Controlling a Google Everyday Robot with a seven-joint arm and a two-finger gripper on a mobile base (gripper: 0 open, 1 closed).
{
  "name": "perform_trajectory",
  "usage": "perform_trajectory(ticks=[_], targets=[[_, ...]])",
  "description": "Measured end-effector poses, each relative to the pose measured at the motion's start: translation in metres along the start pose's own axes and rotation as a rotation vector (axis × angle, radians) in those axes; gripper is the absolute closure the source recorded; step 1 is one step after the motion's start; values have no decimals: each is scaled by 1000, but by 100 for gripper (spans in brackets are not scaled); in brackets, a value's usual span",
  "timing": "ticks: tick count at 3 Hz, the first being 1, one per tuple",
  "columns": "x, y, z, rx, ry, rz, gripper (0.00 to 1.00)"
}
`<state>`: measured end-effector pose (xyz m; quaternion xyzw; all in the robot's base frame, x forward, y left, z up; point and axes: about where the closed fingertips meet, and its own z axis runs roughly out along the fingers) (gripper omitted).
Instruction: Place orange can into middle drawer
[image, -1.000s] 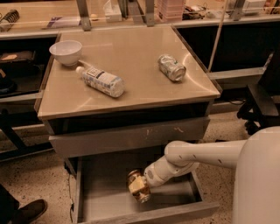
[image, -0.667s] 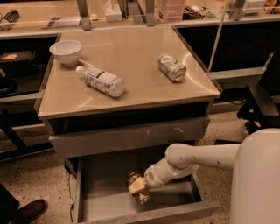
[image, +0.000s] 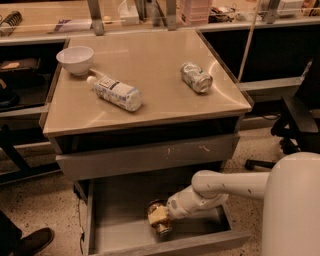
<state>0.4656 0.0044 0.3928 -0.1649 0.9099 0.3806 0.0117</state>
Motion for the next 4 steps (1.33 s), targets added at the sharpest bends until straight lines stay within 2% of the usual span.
perform_trajectory(ticks=[1, 2, 4], targets=[[6, -5, 4, -29, 3, 22, 100], [6, -5, 4, -29, 3, 22, 81], [6, -5, 4, -30, 3, 22, 35]])
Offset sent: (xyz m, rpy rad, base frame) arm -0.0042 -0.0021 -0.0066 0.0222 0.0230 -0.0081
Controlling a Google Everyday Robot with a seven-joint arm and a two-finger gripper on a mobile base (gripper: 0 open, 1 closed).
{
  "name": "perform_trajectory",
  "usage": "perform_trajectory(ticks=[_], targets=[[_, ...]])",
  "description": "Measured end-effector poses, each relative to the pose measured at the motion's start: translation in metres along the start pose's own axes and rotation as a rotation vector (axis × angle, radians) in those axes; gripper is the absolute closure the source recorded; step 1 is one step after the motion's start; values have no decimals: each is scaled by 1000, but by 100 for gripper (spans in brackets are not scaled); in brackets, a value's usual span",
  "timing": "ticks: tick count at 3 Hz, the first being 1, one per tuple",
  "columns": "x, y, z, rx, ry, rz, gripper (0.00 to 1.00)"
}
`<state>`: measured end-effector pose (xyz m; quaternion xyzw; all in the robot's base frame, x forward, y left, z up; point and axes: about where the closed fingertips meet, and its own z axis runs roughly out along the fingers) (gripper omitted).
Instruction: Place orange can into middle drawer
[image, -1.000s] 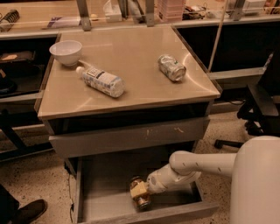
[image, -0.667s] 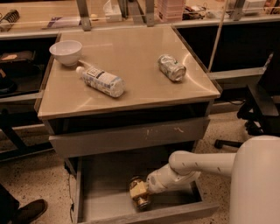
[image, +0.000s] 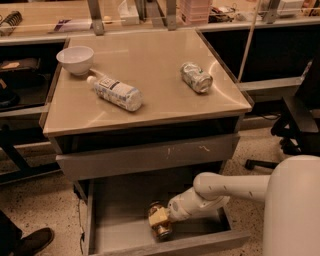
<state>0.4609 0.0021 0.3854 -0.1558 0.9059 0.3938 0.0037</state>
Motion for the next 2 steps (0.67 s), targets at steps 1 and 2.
perform_trajectory(ticks=[1, 2], targets=[[0, 0, 0, 0, 0, 0, 11], [0, 0, 0, 0, 0, 0, 0]])
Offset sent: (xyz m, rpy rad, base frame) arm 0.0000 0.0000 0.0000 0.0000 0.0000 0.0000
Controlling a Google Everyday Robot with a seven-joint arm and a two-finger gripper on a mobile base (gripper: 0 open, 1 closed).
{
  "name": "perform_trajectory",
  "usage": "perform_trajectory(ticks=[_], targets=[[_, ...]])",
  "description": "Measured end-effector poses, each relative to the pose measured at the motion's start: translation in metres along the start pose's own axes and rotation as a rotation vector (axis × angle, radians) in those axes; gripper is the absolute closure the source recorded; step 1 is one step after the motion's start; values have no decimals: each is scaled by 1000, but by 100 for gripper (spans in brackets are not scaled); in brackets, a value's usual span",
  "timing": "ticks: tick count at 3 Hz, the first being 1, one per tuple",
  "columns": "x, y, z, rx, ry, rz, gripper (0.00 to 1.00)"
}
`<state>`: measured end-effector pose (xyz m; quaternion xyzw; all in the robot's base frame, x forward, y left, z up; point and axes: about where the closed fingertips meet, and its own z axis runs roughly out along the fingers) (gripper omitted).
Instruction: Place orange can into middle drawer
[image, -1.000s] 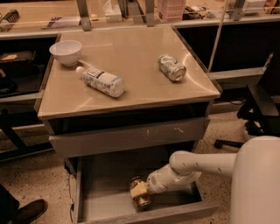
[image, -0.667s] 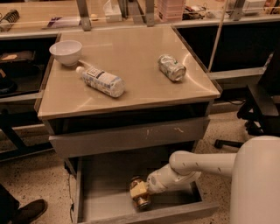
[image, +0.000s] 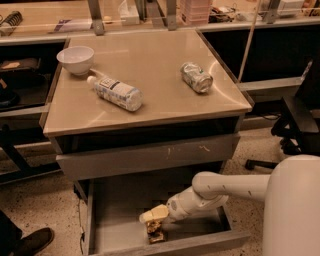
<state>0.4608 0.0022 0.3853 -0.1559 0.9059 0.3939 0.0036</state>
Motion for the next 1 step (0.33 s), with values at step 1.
perform_trajectory(ticks=[1], targets=[[0, 0, 0, 0, 0, 0, 0]])
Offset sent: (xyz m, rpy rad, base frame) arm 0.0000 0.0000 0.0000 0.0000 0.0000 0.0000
